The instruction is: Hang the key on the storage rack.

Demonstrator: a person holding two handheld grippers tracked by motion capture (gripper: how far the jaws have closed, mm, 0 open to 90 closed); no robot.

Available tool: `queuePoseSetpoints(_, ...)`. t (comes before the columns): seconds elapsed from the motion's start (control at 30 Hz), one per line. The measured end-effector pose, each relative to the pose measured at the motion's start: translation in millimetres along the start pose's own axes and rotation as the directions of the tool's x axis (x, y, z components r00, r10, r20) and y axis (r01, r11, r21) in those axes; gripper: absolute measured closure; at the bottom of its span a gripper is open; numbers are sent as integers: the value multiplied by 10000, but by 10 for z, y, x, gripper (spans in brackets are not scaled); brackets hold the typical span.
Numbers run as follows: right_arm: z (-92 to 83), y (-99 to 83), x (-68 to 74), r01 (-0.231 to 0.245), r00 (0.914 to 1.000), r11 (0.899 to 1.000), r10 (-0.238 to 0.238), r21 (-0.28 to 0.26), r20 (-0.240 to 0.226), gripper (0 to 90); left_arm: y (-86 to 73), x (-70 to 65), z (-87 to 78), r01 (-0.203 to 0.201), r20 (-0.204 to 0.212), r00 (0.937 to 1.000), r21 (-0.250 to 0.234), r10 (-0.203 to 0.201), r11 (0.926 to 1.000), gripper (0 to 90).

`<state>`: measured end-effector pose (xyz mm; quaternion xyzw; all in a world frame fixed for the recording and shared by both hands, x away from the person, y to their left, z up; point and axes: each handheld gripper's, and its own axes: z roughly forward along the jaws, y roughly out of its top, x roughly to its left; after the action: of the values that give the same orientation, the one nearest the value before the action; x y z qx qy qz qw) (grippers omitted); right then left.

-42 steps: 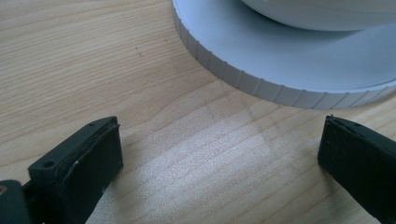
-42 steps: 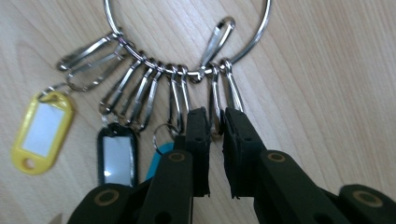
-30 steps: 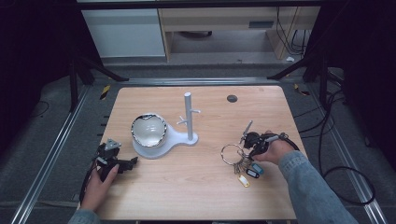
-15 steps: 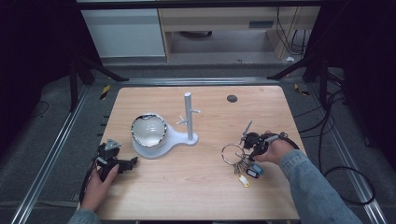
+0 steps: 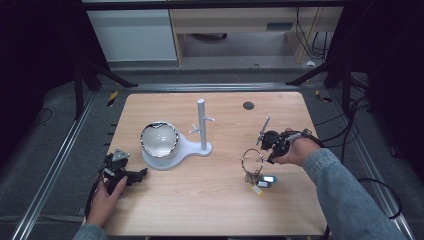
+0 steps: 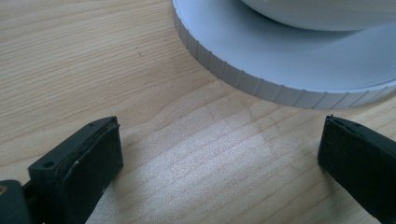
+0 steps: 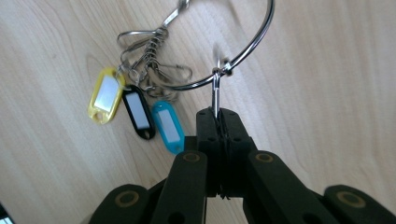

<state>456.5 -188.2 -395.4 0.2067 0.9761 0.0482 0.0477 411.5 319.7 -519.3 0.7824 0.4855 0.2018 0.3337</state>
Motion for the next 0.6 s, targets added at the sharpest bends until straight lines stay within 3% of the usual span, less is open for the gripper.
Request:
queuePoseSetpoints(0.37, -389, 123, -60, 202, 9997, 9998, -202, -25, 128, 887, 0, 1, 0, -10, -1, 10000, 2, 10, 10000, 0)
queuePoseSetpoints(0.6, -545, 152, -81, 151, 9995, 9998, -147, -163, 262, 887, 0, -1, 1, 8, -7, 10000, -19, -8, 10000, 0)
